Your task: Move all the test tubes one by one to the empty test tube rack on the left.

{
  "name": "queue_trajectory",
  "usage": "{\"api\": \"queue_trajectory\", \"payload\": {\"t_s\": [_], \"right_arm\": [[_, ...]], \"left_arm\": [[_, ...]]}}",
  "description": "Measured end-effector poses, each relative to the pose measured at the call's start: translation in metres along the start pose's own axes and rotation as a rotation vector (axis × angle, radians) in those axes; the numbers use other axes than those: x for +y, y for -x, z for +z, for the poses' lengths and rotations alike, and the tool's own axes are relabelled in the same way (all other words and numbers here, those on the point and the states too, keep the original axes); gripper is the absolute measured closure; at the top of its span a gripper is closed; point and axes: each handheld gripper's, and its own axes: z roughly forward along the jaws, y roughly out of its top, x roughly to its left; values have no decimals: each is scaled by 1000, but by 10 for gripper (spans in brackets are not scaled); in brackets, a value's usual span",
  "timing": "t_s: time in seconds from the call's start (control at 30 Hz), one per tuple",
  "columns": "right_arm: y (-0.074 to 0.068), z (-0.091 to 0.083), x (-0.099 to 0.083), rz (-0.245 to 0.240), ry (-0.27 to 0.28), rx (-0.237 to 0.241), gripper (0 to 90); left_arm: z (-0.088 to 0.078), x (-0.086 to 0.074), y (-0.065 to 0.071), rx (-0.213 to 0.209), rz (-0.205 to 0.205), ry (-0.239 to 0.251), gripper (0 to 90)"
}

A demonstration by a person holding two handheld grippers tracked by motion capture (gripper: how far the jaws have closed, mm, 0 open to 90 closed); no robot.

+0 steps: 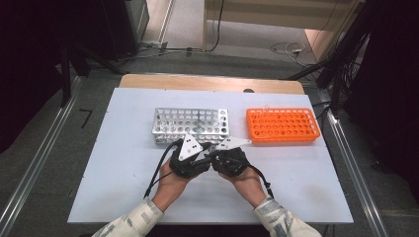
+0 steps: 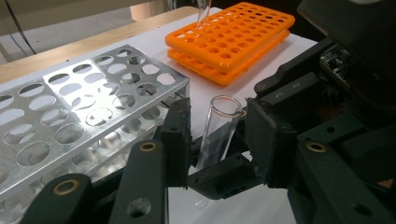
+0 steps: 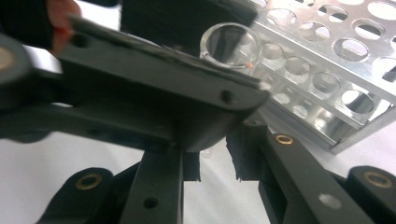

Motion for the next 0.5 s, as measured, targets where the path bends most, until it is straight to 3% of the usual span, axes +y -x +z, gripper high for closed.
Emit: {"api": "queue_trajectory", "payload": {"t_s": [0.23, 0.5], "right_arm": [[-2, -1, 1, -7, 3, 7, 731], [-2, -2, 1, -3, 7, 7, 709]], "left_arm": [[-1, 0, 1, 0, 18, 3, 720], [-1, 0, -1, 16, 19, 5, 751]]}}
